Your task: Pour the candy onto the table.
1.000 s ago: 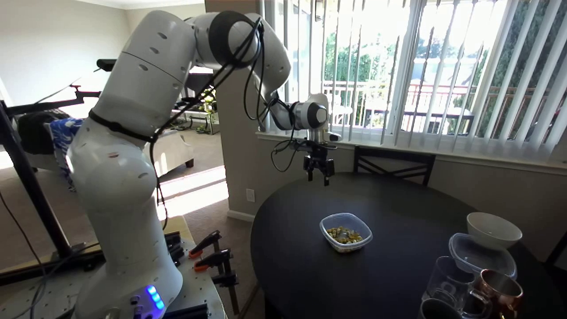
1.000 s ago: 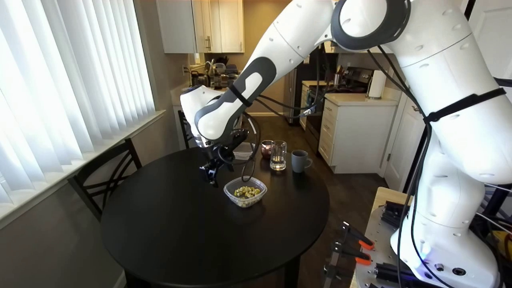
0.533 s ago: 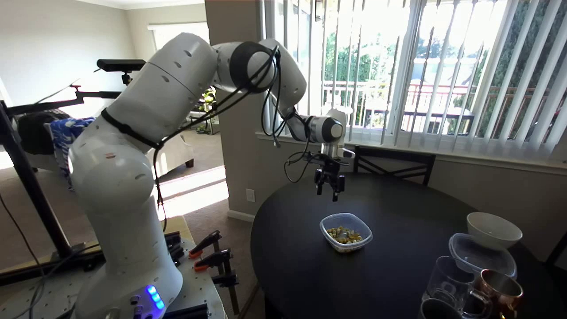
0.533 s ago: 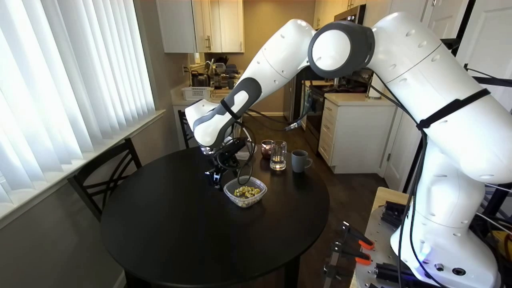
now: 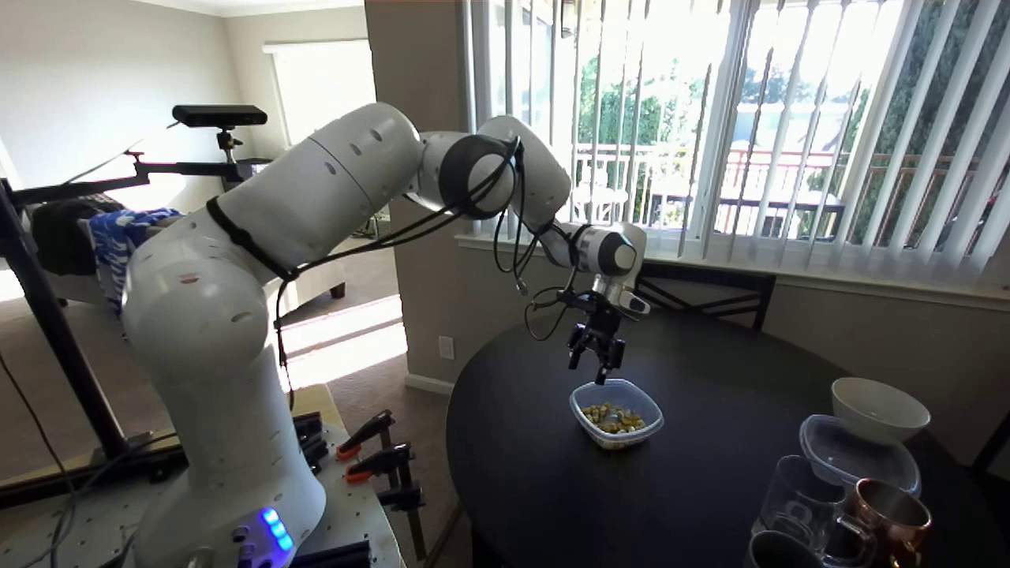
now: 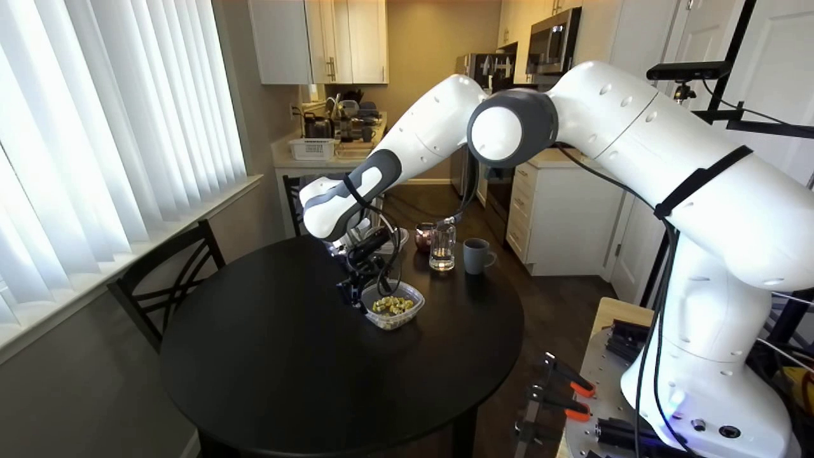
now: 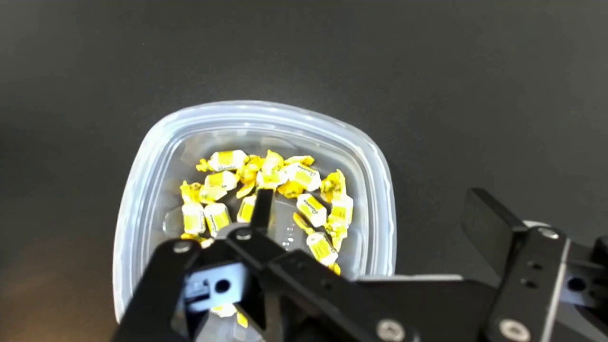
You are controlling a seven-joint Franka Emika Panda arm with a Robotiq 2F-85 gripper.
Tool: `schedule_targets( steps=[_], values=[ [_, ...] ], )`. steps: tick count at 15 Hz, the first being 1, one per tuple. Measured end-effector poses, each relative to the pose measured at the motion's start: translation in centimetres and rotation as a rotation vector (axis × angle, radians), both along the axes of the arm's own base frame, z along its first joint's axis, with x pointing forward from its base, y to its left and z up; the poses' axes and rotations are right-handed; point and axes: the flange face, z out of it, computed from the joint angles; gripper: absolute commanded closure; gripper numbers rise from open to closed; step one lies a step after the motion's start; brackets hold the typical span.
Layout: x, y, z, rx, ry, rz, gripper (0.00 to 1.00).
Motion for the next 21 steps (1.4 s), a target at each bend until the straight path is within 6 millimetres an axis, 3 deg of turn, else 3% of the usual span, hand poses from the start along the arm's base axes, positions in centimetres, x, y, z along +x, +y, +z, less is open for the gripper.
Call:
schedule_targets(
  steps=[5,13,21],
  values=[
    [0.4,-0.1,-2.9,-0.015,0.091,-0.012,0.0],
    [1.7,0.0,-3.3,-0.027,0.133,-0.023,0.0],
    [3.4,0.6,-5.8,-0.022,0.022,-0.006,0.0]
  ],
)
